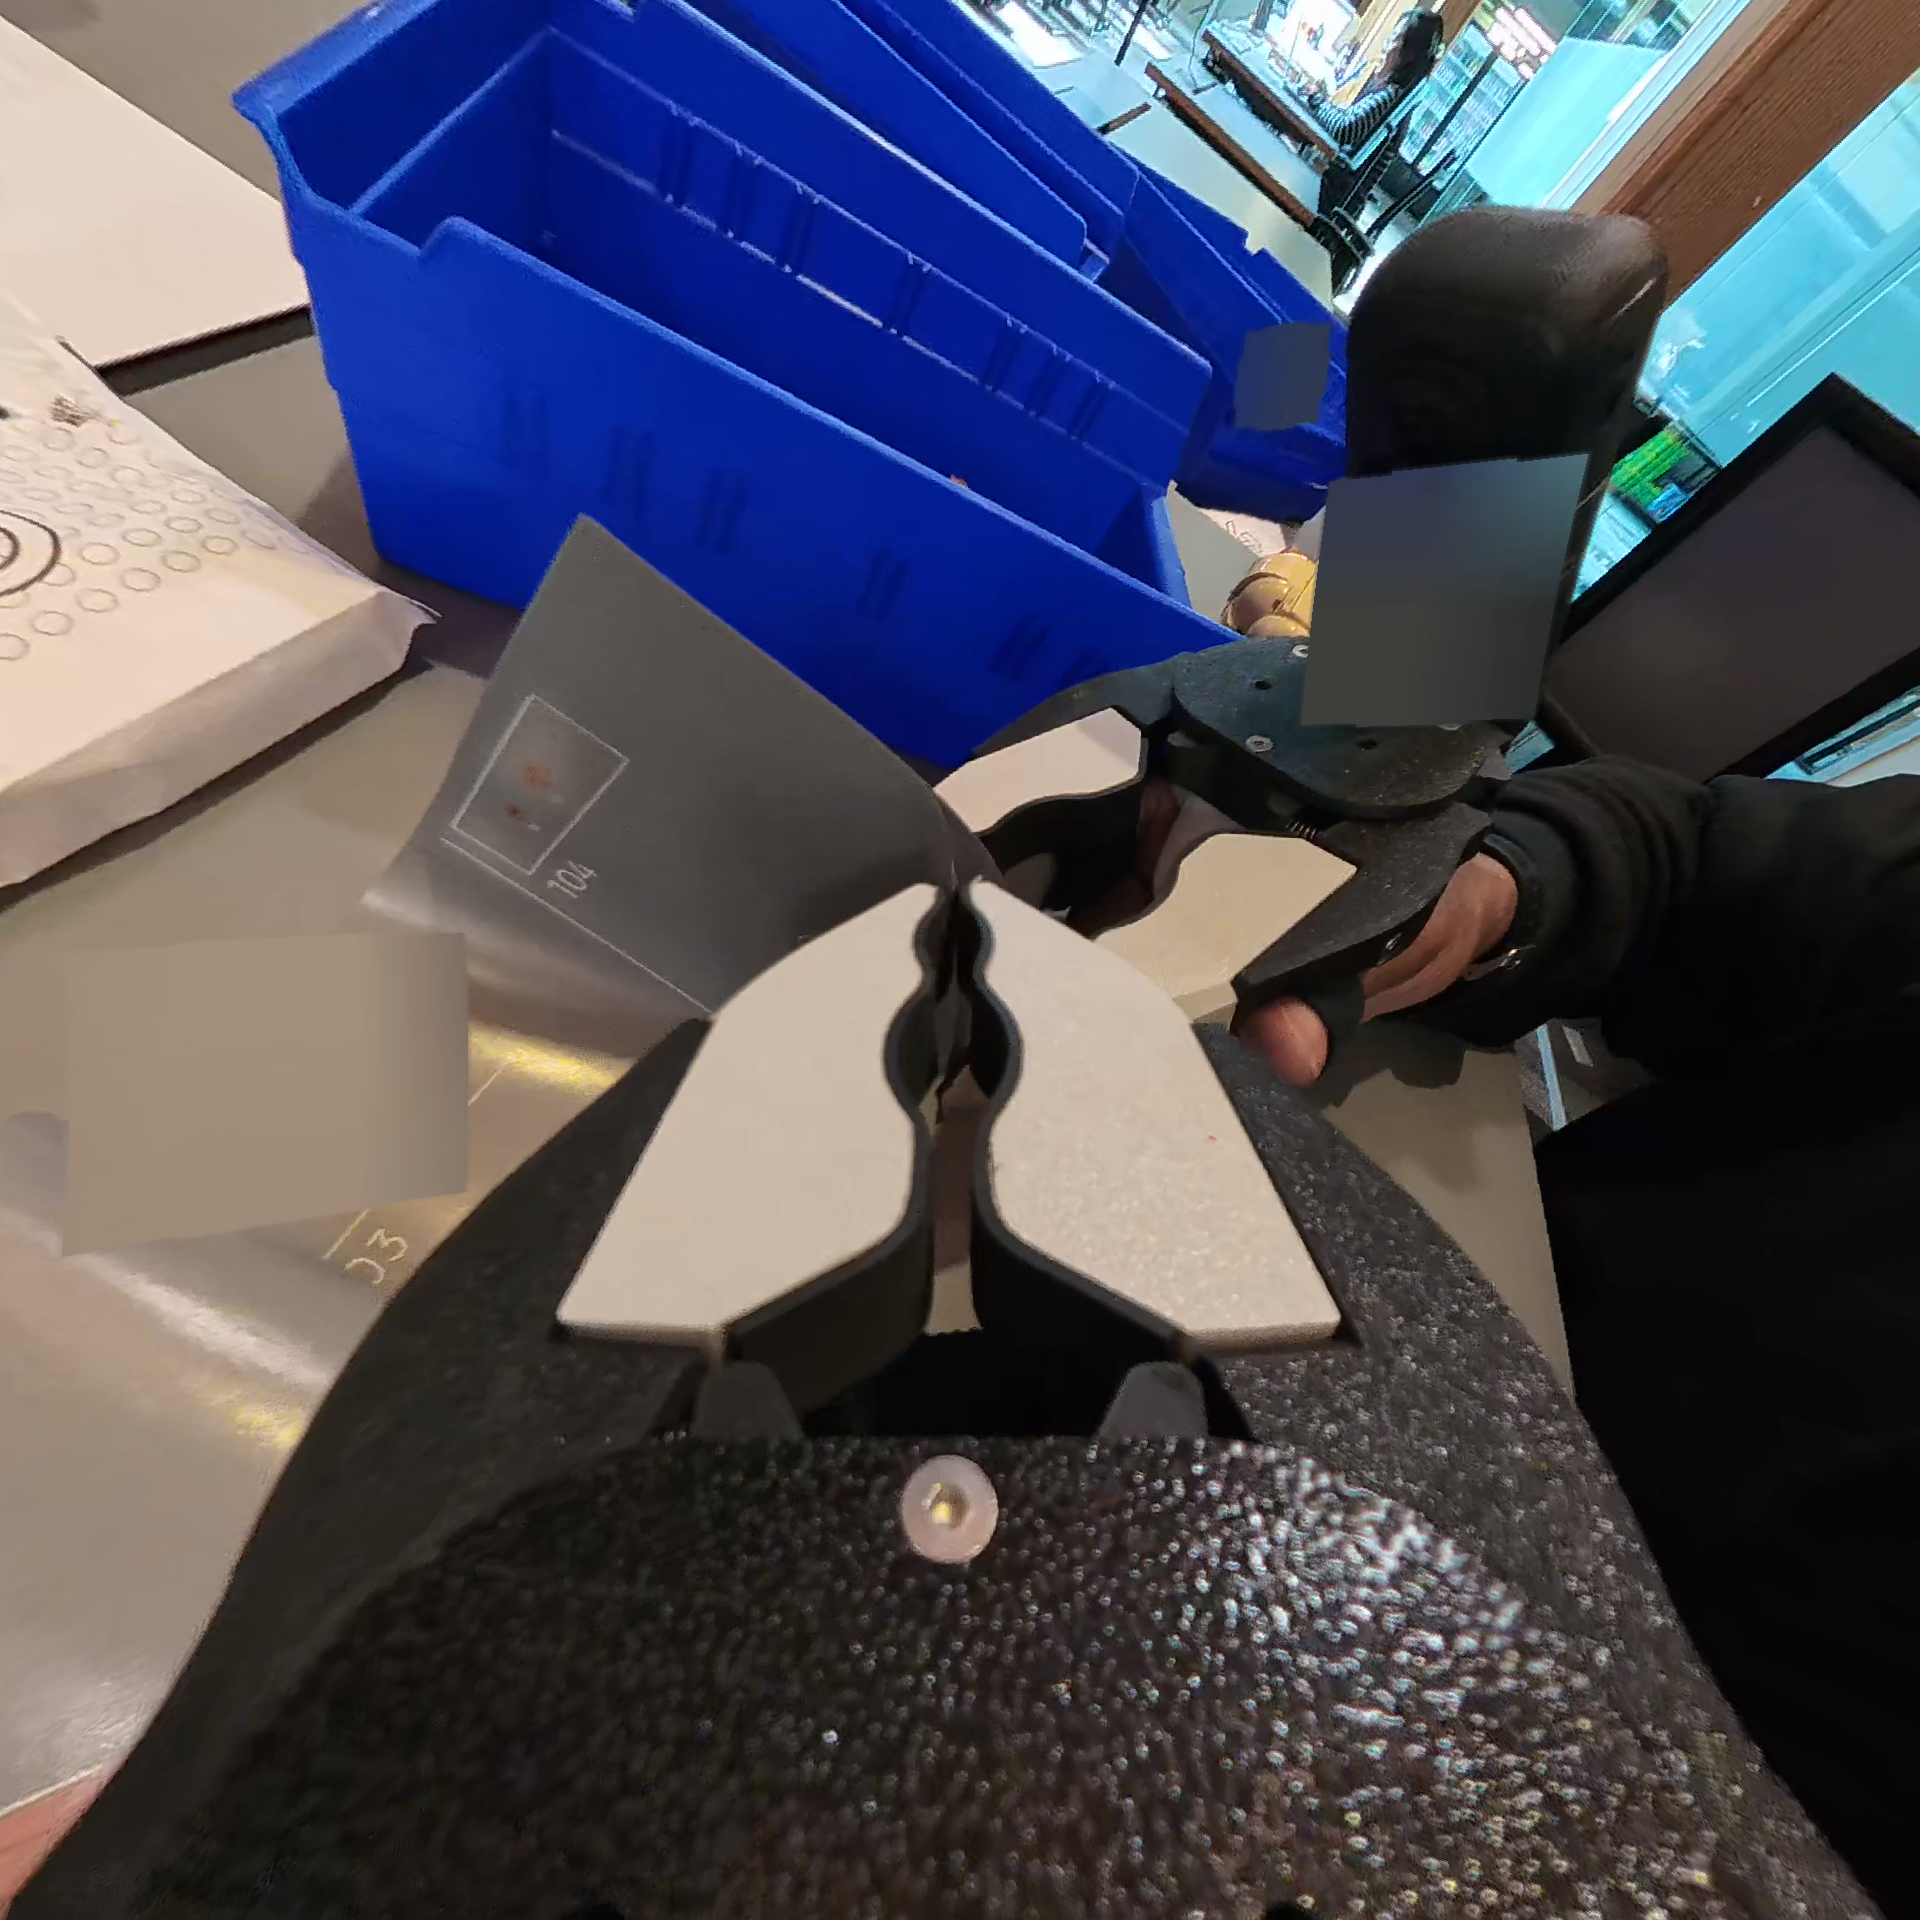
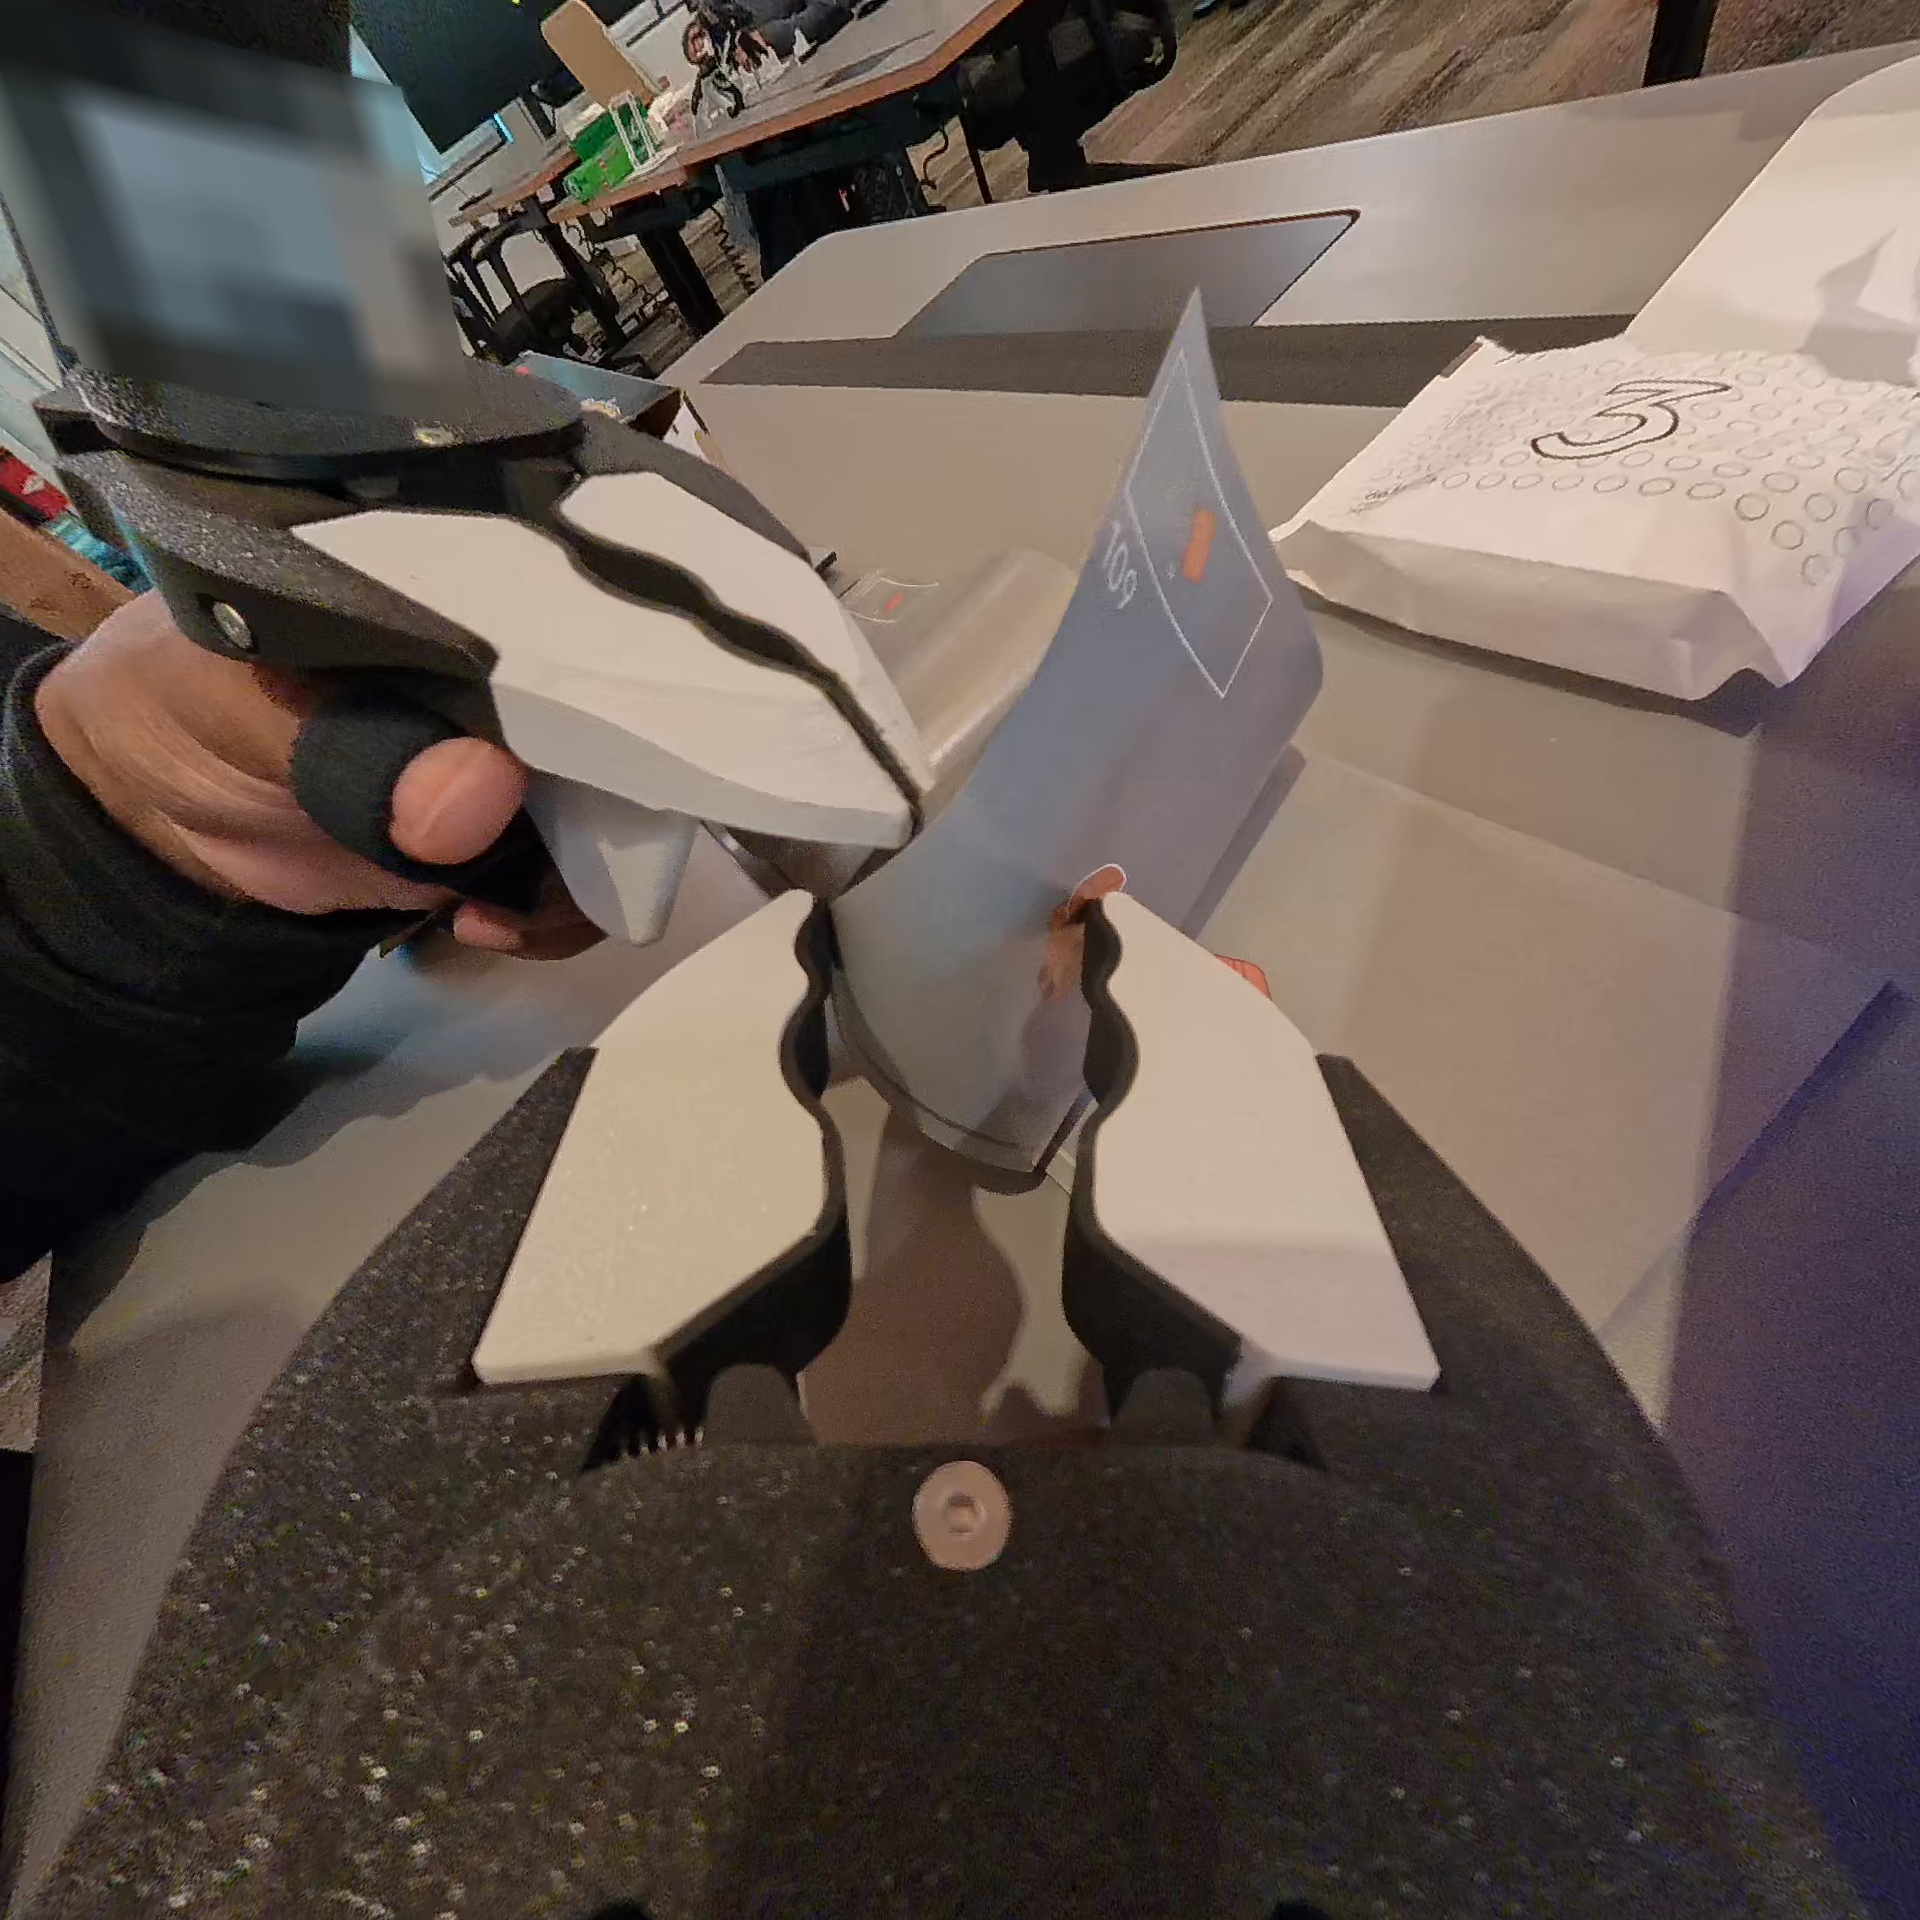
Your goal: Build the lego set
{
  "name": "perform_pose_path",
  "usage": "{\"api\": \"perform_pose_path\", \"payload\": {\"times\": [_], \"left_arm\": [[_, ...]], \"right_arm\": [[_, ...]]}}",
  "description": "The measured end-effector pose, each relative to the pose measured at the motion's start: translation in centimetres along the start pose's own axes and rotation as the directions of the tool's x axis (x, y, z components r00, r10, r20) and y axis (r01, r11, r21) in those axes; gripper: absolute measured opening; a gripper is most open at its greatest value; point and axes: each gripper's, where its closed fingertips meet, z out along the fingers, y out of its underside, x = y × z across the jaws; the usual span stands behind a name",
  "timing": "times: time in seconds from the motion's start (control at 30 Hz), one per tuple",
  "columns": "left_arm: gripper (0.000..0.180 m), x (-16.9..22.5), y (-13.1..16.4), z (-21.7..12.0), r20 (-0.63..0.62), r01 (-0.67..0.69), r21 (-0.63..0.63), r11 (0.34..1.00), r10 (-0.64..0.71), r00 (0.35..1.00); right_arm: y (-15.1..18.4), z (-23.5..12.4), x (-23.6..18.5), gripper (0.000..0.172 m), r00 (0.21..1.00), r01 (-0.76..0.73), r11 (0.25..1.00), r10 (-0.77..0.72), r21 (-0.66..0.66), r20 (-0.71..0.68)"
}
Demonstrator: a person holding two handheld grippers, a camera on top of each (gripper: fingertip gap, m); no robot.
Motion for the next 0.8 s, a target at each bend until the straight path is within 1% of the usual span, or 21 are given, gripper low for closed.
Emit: {"api": "perform_pose_path", "payload": {"times": [0.13,0.27,0.4,0.57,0.6,0.67,0.73,0.8], "left_arm": [[0.000,-0.2,0.1,-0.1,0.000,0.002,0.011,1.000,-0.002,1.000],[0.000,-0.9,-0.9,-1.1,0.034,0.018,0.080,0.997,-0.021,0.999],[0.000,-1.1,-1.6,-2.2,0.058,0.027,0.137,0.990,-0.035,0.998],[0.000,-2.0,-1.6,-3.0,0.117,0.032,0.165,0.986,-0.052,0.992],[0.000,-2.3,-1.4,-3.3,0.131,0.039,0.170,0.985,-0.062,0.989],[0.000,-3.1,-0.9,-4.3,0.152,0.069,0.186,0.980,-0.098,0.984],[0.000,-3.8,-0.6,-5.4,0.159,0.117,0.221,0.968,-0.154,0.975],[0.000,-4.2,-0.5,-6.6,0.163,0.147,0.248,0.958,-0.190,0.968]], "right_arm": [[0.0,-0.1,0.1,0.048,1.000,0.003,1.000,-0.003,-0.003,-0.004],[-0.9,-1.0,0.0,0.053,0.998,0.060,0.998,-0.059,0.020,-0.039],[-2.9,-2.9,-0.5,0.055,0.971,0.208,0.975,-0.198,0.072,-0.131],[-5.2,-4.6,-2.3,0.053,0.892,0.418,0.902,-0.386,0.106,-0.235],[-5.3,-4.6,-2.6,0.052,0.872,0.456,0.885,-0.423,0.095,-0.245],[-4.6,-3.7,-2.8,0.051,0.832,0.523,0.852,-0.503,0.026,-0.235],[-3.0,-2.2,-2.8,0.051,0.789,0.582,0.811,-0.581,-0.062,-0.198],[-1.2,-0.7,-2.8,0.051,0.738,0.641,0.753,-0.657,-0.144,-0.154]]}}
